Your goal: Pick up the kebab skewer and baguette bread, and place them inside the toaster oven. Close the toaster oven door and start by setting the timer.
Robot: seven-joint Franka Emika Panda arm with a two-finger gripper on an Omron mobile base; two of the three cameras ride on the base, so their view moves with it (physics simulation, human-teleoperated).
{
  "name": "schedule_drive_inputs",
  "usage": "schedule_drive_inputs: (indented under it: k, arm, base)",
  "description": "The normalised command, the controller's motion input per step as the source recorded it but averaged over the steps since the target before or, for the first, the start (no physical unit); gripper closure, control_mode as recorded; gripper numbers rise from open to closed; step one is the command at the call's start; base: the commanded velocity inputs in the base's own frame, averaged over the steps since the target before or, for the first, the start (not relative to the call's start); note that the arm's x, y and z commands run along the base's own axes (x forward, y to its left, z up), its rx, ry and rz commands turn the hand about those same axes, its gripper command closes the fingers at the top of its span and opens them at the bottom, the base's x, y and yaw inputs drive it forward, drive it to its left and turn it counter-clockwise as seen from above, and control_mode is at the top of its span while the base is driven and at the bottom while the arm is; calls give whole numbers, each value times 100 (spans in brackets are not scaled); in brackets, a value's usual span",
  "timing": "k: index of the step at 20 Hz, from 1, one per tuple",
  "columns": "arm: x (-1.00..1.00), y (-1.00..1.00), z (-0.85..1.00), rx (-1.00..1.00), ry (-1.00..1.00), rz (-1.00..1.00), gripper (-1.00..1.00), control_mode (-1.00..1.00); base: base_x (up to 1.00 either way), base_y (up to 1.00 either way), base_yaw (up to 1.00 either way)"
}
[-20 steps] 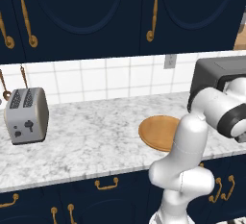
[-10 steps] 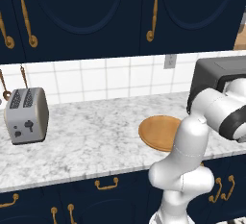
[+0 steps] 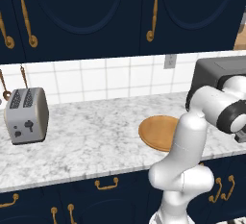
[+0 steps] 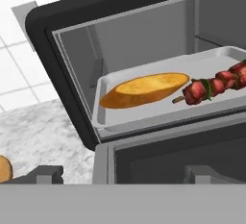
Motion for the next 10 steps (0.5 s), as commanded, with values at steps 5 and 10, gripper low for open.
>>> schedule_drive_inputs:
  k: [5, 10]
  arm:
    - [1, -9, -21, -1, -11, 0, -100, -100]
    - [4, -20, -6, 0, -9, 0, -100, -100]
  base:
    - [0, 0, 0]
    - [0, 0, 0]
